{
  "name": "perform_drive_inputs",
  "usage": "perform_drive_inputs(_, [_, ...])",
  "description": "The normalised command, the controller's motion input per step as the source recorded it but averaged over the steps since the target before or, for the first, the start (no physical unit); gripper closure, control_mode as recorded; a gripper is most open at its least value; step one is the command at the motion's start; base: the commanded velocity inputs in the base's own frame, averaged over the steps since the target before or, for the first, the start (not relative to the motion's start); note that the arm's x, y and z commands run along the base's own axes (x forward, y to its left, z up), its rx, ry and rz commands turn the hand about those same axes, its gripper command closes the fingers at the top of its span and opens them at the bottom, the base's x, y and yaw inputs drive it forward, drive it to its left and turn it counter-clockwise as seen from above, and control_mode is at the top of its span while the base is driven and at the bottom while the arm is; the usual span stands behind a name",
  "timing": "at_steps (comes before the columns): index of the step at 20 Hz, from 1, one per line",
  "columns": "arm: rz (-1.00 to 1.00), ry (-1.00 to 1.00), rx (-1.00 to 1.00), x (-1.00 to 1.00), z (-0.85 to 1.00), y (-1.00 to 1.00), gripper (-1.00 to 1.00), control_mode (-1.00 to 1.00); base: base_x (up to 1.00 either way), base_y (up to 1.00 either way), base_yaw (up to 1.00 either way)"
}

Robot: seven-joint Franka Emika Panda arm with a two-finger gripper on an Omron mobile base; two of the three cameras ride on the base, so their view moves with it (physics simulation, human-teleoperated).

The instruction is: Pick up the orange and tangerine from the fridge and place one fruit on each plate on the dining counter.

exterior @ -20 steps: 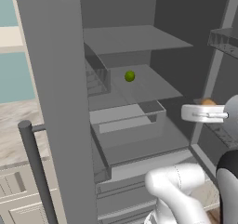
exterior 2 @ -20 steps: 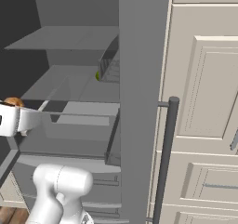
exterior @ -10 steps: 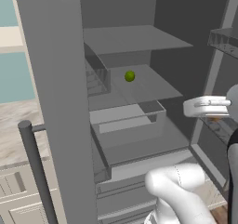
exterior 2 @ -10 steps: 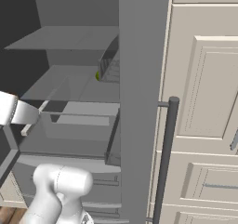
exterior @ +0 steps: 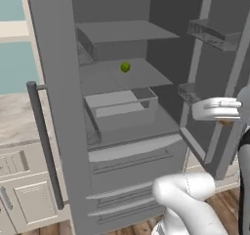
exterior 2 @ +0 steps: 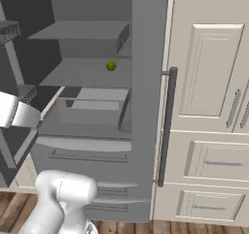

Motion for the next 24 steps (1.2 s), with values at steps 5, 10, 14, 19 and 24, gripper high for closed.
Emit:
perform_drive_inputs(5, [0.00, 0.00, 0.00, 0.00, 0.00, 0.00, 1.00, 1.00, -1.00, -0.08, 0.00])
perform_drive_inputs(10, [0.00, 0.00, 0.00, 0.00, 0.00, 0.00, 1.00, 1.00, -1.00, -0.11, 0.08])
perform_drive_inputs(14, [0.00, 0.00, 0.00, 0.00, 0.00, 0.00, 1.00, 1.00, -1.00, -0.02, 0.11])
perform_drive_inputs(19, [0.00, 0.00, 0.00, 0.00, 0.00, 0.00, 1.00, 1.00, -0.99, -0.02, 0.18])
perform_drive_inputs(24, [0.00, 0.00, 0.00, 0.00, 0.00, 0.00, 1.00, 1.00, -1.00, 0.00, 0.23])
